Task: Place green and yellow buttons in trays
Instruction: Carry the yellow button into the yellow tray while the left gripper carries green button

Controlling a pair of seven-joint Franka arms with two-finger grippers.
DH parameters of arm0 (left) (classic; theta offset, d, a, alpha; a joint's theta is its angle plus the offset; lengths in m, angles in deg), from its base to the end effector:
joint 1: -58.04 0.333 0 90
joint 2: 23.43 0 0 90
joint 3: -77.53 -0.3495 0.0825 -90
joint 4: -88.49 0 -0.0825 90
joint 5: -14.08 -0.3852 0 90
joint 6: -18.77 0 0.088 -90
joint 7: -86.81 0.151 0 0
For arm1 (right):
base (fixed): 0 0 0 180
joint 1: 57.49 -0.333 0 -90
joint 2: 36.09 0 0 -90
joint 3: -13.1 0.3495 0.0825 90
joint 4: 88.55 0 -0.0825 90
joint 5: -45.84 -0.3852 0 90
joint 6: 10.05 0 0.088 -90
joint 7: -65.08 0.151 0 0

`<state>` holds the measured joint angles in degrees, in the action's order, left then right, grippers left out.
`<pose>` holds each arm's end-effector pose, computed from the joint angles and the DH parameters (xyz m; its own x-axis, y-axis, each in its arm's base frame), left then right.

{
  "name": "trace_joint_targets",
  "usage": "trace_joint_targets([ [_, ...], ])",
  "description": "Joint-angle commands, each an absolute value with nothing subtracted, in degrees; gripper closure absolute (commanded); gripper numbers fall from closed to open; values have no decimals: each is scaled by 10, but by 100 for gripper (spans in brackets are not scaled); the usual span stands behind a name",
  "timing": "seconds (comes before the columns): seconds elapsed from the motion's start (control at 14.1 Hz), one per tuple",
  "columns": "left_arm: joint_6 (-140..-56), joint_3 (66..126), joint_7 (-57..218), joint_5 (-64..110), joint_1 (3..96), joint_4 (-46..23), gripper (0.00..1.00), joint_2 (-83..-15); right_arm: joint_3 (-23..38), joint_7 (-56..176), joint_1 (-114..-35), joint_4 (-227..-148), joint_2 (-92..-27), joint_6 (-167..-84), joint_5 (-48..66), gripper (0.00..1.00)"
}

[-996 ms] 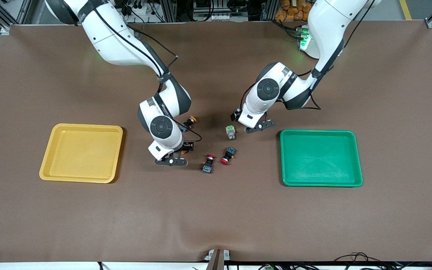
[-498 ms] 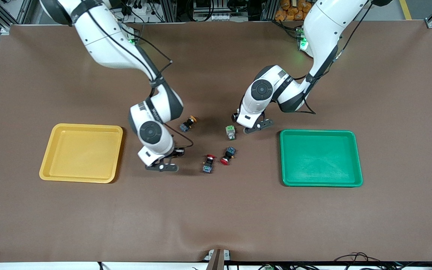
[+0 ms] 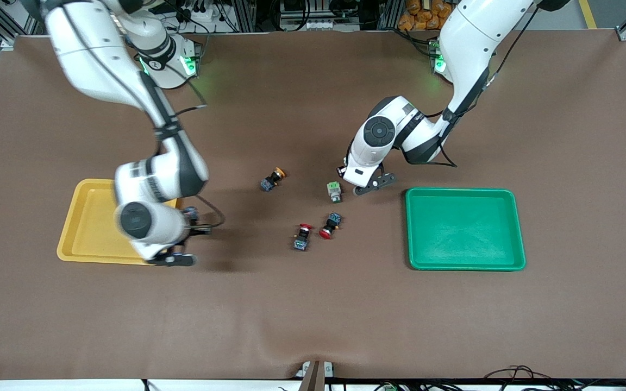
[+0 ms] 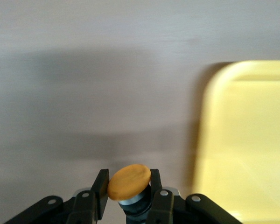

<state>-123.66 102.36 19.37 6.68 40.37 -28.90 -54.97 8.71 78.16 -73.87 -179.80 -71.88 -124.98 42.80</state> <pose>0.4441 -0.4059 0.1691 0.9174 0.3659 -0.1565 0.3720 -0.9282 0.0103 0.6658 0.1525 0.2369 0.9786 -0.0410 -0.2018 -0.0317 -0.9983 0.0493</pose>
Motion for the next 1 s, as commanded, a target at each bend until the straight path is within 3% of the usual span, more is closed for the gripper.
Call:
trace_joint_targets([
  [0.0,-1238,1022,170,53,399,-286,86,-551,76,708,-700,-1814,-696,-1228,438,100],
  [0.07,-1238,1022,170,52,398,-286,100,-550,61,681,-690,-1815,-696,-1228,438,100],
  [0.43,-1234,1021,176,51,398,-285,100,-537,54,540,-598,-1815,-705,-1235,438,100],
  [0.71,-1177,1020,188,51,409,-274,100,-495,54,507,-561,-1832,-714,-1255,437,100],
  [0.92,-1140,1021,248,49,468,-267,100,-462,56,450,-528,-1851,-734,-1299,425,98],
])
